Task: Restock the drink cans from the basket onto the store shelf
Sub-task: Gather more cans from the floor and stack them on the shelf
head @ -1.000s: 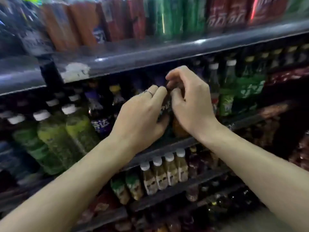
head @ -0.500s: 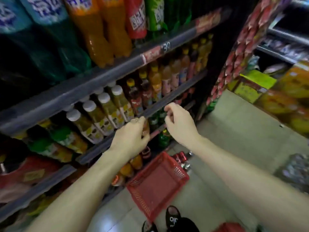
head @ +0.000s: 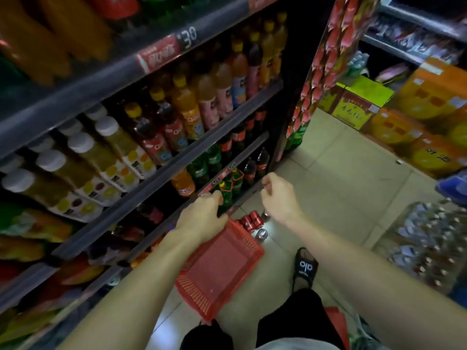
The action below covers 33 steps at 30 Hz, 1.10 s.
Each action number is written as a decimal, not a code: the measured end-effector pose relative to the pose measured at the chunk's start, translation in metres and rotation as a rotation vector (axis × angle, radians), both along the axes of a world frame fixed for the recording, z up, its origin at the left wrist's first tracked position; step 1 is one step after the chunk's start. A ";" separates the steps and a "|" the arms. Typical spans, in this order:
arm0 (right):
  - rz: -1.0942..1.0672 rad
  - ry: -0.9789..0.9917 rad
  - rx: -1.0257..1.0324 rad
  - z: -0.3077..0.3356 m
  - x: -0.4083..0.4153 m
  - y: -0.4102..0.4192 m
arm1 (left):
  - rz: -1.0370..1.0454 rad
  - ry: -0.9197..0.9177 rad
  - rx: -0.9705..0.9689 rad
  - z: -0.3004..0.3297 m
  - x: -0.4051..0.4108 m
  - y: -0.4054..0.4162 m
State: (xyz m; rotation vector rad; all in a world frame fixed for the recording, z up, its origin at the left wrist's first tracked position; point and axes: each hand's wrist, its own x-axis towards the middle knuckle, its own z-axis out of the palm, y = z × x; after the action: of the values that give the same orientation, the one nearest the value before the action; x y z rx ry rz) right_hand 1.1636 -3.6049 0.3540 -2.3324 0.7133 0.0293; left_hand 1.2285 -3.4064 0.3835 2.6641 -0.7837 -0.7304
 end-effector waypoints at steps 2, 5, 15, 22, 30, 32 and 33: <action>-0.002 0.019 0.024 -0.016 0.004 -0.032 | 0.017 0.018 0.007 -0.015 0.003 -0.034; 0.022 0.039 0.056 -0.046 0.014 -0.089 | 0.063 0.049 0.036 -0.040 0.007 -0.089; 0.230 0.211 0.177 -0.098 0.064 -0.246 | 0.352 0.203 0.088 -0.089 0.010 -0.236; 0.333 0.332 0.133 -0.130 0.078 -0.288 | 0.466 0.287 0.088 -0.132 0.009 -0.263; 0.509 0.534 0.097 -0.254 0.091 -0.314 | 0.586 0.427 0.117 -0.269 -0.004 -0.281; 0.584 0.592 0.110 -0.304 0.101 -0.320 | 0.614 0.453 0.116 -0.318 -0.005 -0.289; 0.631 0.615 0.102 -0.332 0.109 -0.321 | 0.633 0.450 0.112 -0.345 -0.005 -0.293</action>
State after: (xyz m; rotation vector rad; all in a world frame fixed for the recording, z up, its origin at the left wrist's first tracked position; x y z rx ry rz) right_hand 1.2729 -3.9260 0.0219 -2.3564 0.2042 1.0663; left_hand 1.2236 -3.6991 0.0381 2.4586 0.2144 -1.1328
